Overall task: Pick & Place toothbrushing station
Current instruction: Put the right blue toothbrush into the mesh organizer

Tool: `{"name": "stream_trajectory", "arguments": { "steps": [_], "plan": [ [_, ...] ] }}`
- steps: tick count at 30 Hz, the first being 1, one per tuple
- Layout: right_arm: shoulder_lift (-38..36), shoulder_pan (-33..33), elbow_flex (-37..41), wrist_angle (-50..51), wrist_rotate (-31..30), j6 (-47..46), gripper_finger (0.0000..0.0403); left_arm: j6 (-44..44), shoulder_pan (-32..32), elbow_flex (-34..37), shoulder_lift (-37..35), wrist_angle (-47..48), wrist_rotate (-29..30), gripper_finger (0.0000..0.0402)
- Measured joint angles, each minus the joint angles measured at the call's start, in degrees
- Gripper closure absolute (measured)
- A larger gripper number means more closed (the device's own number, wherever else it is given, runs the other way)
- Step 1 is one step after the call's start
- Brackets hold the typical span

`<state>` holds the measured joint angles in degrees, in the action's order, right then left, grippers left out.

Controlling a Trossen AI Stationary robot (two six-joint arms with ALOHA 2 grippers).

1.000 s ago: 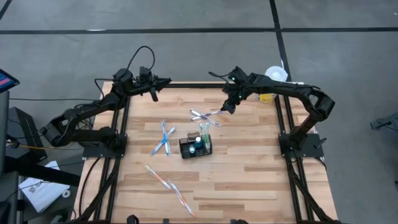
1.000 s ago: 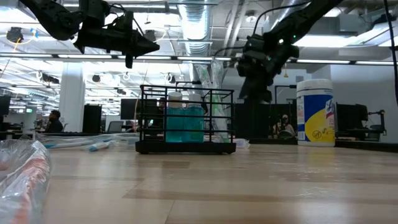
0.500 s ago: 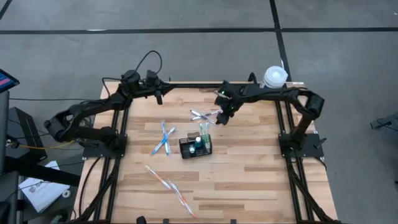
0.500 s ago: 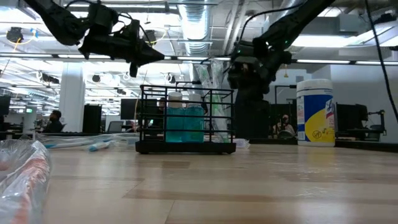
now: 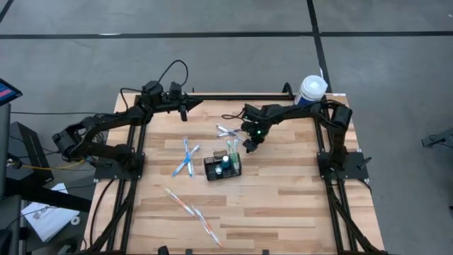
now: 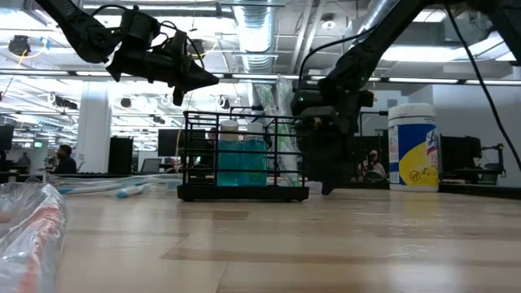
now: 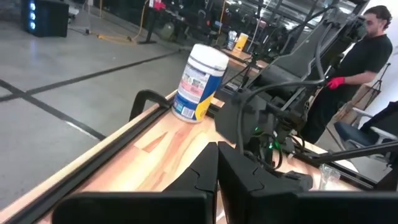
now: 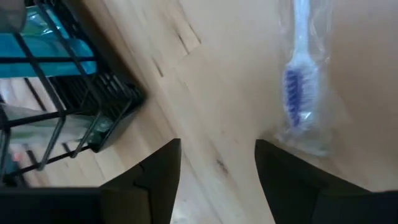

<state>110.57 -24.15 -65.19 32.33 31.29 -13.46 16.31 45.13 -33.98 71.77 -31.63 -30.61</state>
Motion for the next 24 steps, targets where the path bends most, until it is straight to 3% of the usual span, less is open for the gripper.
{"name": "stream_trajectory", "arguments": {
  "steps": [8, 12, 17, 24],
  "plan": [
    [-5.5, -0.9, 0.1, 0.2, 0.4, -3.7, 0.0219, 0.2, 0.0, 0.0, -0.1, -2.6, 1.8, 0.0401],
    [-9.1, -1.2, 0.0, 0.5, -0.2, -7.2, 0.0228, 0.6, 0.0, 0.0, -1.4, -3.6, 9.6, 0.0399],
    [-11.4, -0.7, 0.0, 3.1, -5.6, -8.9, 0.0241, 3.7, -0.1, 0.0, -3.5, -3.2, 20.7, 0.0398],
    [-10.6, 0.3, 0.1, 7.5, -2.3, -8.6, 0.025, 2.1, -0.1, 0.0, -5.2, -3.3, 25.2, 0.0398]
  ]
}}
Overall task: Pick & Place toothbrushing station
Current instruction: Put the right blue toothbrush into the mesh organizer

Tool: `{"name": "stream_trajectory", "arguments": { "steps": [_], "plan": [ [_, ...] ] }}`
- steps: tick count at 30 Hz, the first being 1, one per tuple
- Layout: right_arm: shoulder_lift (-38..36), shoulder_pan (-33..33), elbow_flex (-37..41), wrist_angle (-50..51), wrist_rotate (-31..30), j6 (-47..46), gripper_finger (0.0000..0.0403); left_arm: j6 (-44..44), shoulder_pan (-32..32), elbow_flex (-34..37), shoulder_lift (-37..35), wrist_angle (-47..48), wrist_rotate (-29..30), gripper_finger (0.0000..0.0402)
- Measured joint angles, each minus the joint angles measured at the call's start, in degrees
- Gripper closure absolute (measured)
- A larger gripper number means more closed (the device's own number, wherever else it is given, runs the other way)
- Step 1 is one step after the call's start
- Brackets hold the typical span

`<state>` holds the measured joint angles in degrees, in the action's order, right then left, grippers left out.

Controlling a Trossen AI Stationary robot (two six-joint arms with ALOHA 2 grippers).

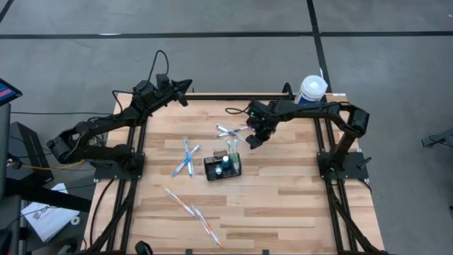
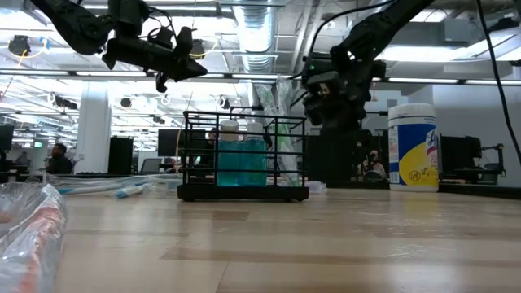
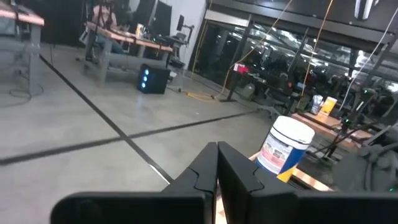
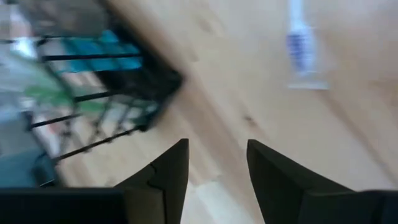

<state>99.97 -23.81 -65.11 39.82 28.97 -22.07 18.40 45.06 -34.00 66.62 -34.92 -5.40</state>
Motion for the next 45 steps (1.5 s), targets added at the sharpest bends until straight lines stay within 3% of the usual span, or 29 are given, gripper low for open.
{"name": "stream_trajectory", "arguments": {
  "steps": [4, 8, 13, 19, 25, 28, 32, 38, 42, 45],
  "plan": [
    [0.6, 0.0, 0.1, -1.3, 7.2, 1.0, 0.0254, 2.6, 0.0, 0.0, 0.4, -0.1, -0.1, 0.0398],
    [0.5, 0.2, 0.0, -4.3, 8.5, 3.0, 0.026, 3.5, -0.4, 0.0, 2.0, 3.0, -0.5, 0.0398],
    [-1.0, 0.5, -0.1, -16.1, 13.0, 2.3, 0.0269, 3.5, -0.3, 0.0, 3.5, 4.4, -5.1, 0.0399],
    [-1.8, 0.2, -0.1, -16.9, 9.5, 3.8, 0.0279, 1.6, -0.3, 0.0, 3.5, 4.3, -8.1, 0.0399],
    [-1.2, 0.0, 0.0, -11.8, 0.6, 8.8, 0.0282, -6.0, -0.3, 0.0, 3.5, 5.7, -11.2, 0.0399],
    [-1.2, 0.2, 0.0, -11.6, 0.5, 8.9, 0.0282, -6.3, -0.3, 0.0, 3.5, 7.0, -13.2, 0.0399],
    [-1.4, 0.6, 0.0, -11.1, 4.4, 5.7, 0.0282, -4.7, -0.8, 0.0, 3.5, 12.9, -16.6, 0.0399],
    [-1.4, 2.8, 0.0, -10.2, 5.5, 5.4, 0.0278, -3.0, -1.6, 0.0, 3.5, 26.3, -17.0, 0.0399],
    [-1.4, 3.7, 0.0, -10.2, 5.9, 5.3, 0.0279, 4.7, -1.5, 0.0, 3.5, 38.6, -14.3, 0.0396],
    [-1.4, 4.0, 0.0, -10.2, 7.9, 4.2, 0.0279, 11.9, -1.8, 0.0, 3.5, 41.1, -14.6, 0.0384]
  ]
}}
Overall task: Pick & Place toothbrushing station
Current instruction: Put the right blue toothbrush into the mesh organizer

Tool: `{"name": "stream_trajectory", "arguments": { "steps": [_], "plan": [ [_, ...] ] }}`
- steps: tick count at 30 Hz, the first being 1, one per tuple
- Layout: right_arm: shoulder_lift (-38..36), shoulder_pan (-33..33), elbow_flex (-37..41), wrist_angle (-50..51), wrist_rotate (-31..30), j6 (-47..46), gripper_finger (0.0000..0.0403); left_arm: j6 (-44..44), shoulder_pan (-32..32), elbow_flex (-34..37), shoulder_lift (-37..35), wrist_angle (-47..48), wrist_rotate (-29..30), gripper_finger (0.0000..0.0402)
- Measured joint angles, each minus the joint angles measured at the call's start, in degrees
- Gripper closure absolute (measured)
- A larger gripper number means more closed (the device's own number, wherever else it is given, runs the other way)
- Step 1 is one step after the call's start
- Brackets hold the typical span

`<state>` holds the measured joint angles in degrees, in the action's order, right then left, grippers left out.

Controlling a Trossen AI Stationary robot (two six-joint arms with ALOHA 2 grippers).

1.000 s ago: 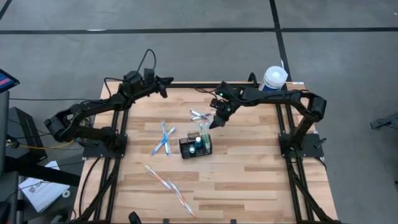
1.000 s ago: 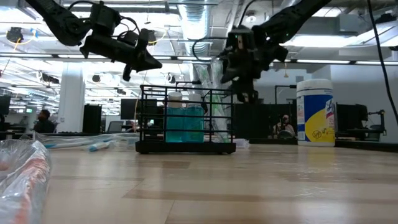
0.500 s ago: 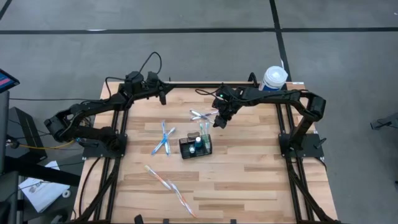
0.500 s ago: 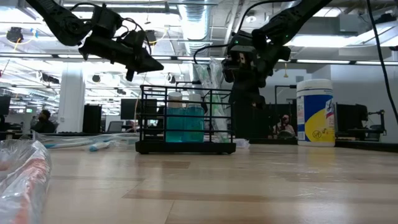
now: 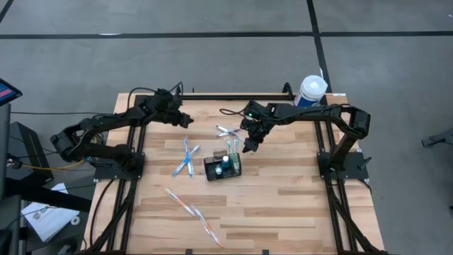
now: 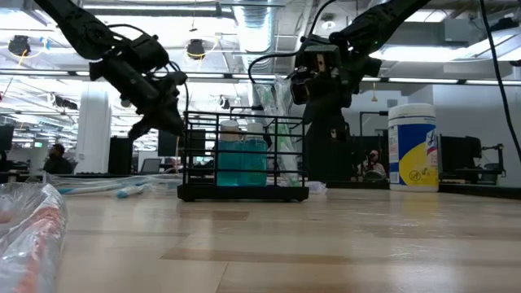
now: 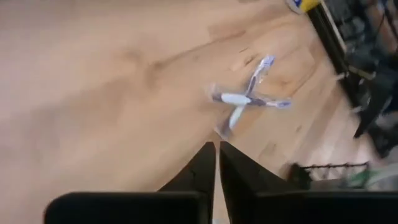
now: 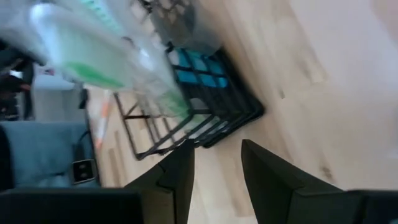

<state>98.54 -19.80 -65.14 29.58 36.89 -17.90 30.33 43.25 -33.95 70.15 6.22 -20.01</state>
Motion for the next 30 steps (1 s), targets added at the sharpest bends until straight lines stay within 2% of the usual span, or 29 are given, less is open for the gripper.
{"name": "stream_trajectory", "arguments": {
  "steps": [4, 7, 13, 21, 30],
  "plan": [
    [0.0, 0.7, 0.0, 0.0, 2.0, 0.0, 0.0278, 9.8, -1.0, 0.0, 0.0, 2.4, -1.3, 0.0345],
    [0.0, 1.1, 0.0, -0.4, 2.1, 1.7, 0.0278, 14.0, -2.8, 0.0, 0.0, 7.0, -1.2, 0.0306],
    [0.0, 0.9, 0.0, -2.3, 2.3, 4.8, 0.0279, 17.2, -5.8, 0.0, 0.0, 15.1, 4.2, 0.0249],
    [0.0, 0.0, 0.0, -2.2, 5.7, 9.9, 0.0273, 22.1, -5.9, 0.0, 0.2, 16.6, 5.9, 0.0226],
    [0.0, -1.3, 0.0, -4.1, 8.5, 11.0, 0.0274, 24.2, -5.9, 0.0, 6.8, 18.3, 6.0, 0.0226]
  ]
}}
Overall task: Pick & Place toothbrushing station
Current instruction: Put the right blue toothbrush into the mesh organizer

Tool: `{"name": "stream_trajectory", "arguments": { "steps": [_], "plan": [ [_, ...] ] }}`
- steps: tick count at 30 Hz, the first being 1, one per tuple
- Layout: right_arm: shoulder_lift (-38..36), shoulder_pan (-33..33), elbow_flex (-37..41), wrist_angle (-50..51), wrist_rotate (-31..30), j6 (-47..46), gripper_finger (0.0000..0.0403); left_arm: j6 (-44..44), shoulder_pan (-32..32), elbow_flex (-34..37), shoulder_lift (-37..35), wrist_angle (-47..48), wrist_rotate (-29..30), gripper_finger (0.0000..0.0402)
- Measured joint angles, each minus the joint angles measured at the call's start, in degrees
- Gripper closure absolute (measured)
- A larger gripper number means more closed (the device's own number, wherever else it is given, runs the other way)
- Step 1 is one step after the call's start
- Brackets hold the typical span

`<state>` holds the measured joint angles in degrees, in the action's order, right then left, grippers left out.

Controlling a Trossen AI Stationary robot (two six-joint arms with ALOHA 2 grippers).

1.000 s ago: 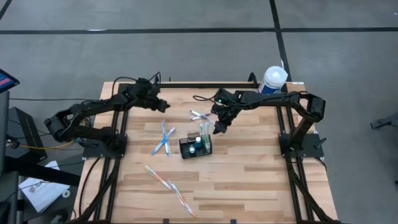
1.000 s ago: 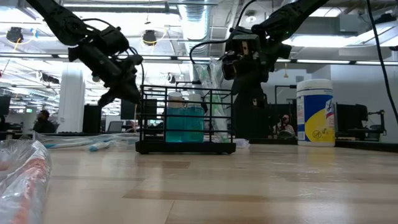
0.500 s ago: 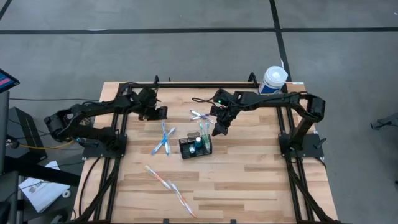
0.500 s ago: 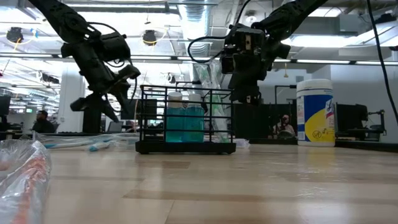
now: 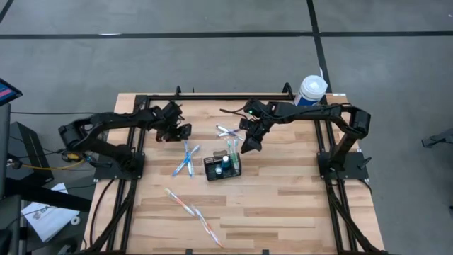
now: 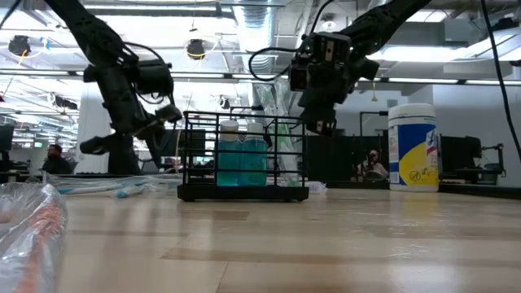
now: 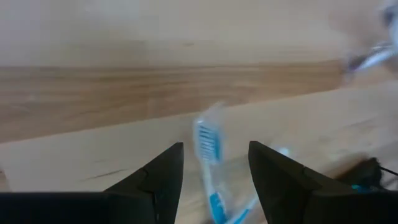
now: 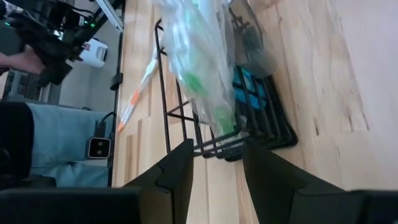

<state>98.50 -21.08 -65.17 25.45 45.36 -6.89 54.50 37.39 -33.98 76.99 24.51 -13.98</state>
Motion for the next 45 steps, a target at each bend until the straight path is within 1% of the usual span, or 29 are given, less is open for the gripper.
{"name": "stream_trajectory", "arguments": {
  "steps": [5, 11, 12, 14, 19, 20, 24, 26, 29, 31, 33, 36, 41, 45],
  "plan": [
    [0.0, 0.0, 0.0, -1.1, 1.5, 0.0, 0.0273, 1.0, -0.9, 0.0, 4.5, -0.9, -2.6, 0.0227],
    [0.0, -0.5, 0.0, -1.1, 1.7, -0.1, 0.0275, 1.9, -1.6, -0.2, 7.8, -3.5, -3.2, 0.0235],
    [0.0, -0.5, 0.0, -1.2, 1.8, -0.1, 0.0275, 1.9, -1.6, -0.2, 8.4, -3.6, -3.1, 0.0242],
    [0.0, -0.5, 0.0, -1.1, 1.8, -0.1, 0.0274, 1.2, -1.6, -0.3, 9.0, -3.7, -3.3, 0.0268],
    [0.0, -0.5, 0.0, -1.1, 2.1, -0.2, 0.0276, 0.2, -1.6, -0.1, 9.5, -4.7, -2.8, 0.0377],
    [0.0, -0.5, 0.0, -1.3, 2.1, -0.2, 0.0276, 0.2, -1.6, -0.2, 9.6, -6.1, -2.8, 0.0385],
    [0.0, -0.7, 0.0, -2.1, 2.1, -0.2, 0.0276, 0.1, -1.7, -0.1, 9.5, -8.6, -0.4, 0.0391],
    [0.0, -0.8, 0.0, -2.1, 2.1, -0.5, 0.0276, 0.2, -1.7, 0.1, 8.4, -12.4, 2.7, 0.0396],
    [0.0, -0.8, 0.0, -2.1, 2.1, -0.6, 0.0276, -0.2, -1.9, 0.2, 5.3, -19.9, 10.0, 0.04],
    [0.0, -0.9, 0.0, -2.1, 2.1, -0.8, 0.0276, -0.4, -1.4, 0.1, 2.5, -23.3, 14.3, 0.0401],
    [0.0, -1.2, 0.0, -2.1, 2.2, -1.1, 0.0276, -3.7, -1.3, 0.1, 0.6, -25.8, 16.9, 0.0401],
    [0.0, -1.7, 0.0, -2.5, 2.2, -1.3, 0.0276, -10.3, -1.4, 0.0, -3.4, -29.9, 18.6, 0.0401],
    [0.0, -2.7, 0.0, -5.4, 2.8, -3.6, 0.0276, -13.5, -1.9, 0.1, -8.2, -29.5, 18.8, 0.0401],
    [0.0, -2.7, 0.0, -6.9, 2.8, -5.7, 0.0276, -18.5, -4.3, 0.1, -12.9, -33.0, 22.0, 0.0401]
  ]
}}
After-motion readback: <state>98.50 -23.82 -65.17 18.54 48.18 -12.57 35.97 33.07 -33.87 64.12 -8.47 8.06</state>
